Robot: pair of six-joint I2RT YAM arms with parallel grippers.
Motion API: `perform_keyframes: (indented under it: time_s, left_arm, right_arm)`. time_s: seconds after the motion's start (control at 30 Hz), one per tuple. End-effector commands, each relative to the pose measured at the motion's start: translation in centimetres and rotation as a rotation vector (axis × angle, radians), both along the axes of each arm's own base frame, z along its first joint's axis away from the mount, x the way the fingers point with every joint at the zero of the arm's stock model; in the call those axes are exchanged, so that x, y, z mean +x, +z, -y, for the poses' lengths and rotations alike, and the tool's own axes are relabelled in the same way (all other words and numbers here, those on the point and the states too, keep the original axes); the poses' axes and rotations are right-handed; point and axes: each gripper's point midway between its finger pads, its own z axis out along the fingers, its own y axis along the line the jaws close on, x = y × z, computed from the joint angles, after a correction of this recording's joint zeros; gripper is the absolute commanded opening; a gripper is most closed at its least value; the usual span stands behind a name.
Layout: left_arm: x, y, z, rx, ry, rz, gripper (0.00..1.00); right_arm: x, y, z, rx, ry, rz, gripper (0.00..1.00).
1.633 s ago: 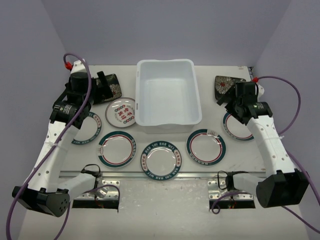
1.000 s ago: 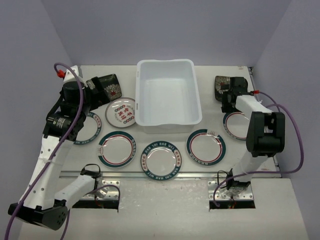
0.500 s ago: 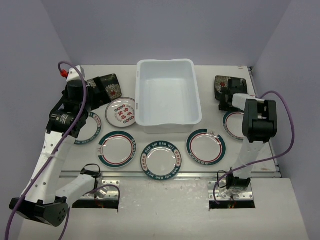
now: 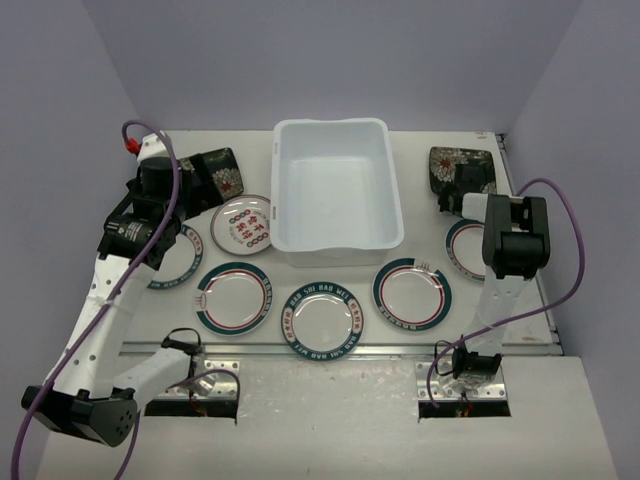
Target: Place the plates into the plastic bin on the countertop
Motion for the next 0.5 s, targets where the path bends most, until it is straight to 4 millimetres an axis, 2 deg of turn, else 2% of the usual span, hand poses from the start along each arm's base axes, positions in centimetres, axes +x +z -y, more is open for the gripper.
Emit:
perform_keyframes:
  time_s: [0.0, 0.07, 0.1, 0.2, 0.27, 0.33, 0.47]
  left_arm:
    - [0.3, 2.1, 0.0, 0.002, 0.01, 0.052, 1.0]
    - [0.3, 2.1, 0.0, 0.0, 0.01, 0.051, 1.0]
    - [0.3, 2.0, 0.0, 0.001, 0.009, 0.05, 1.0]
    - [0.4, 2.1, 0.0, 0.0, 0.008, 0.051, 1.0]
    - [0.3, 2.0, 0.0, -0.001, 0.008, 0.051, 1.0]
    - [0.2, 1.9, 0.0, -0.002, 0.009, 0.05, 1.0]
    - [0.0, 1.5, 0.2, -0.007, -0.001, 0.044, 1.0]
  right_arm:
    - [-1.2, -1.0, 0.4, -0.039, 0.008, -0.022, 0.0]
    - [-0.1, 1.6, 0.4, -0.075, 0.047, 0.038, 0.0]
    - [0.4, 2.1, 0.3, -0.075, 0.054, 0.064, 0.0]
    - [1.8, 6.6, -0.4, -0.12, 0.131, 0.195, 0.0]
    - [2.3, 8.1, -0.8, -0.127, 0.155, 0.263, 0.0]
    - [2.7, 11.1, -1.5, -0.132, 0.172, 0.372, 0.0]
    - [2.5, 13.9, -2.7, -0.178, 0.213, 0.447, 0.0]
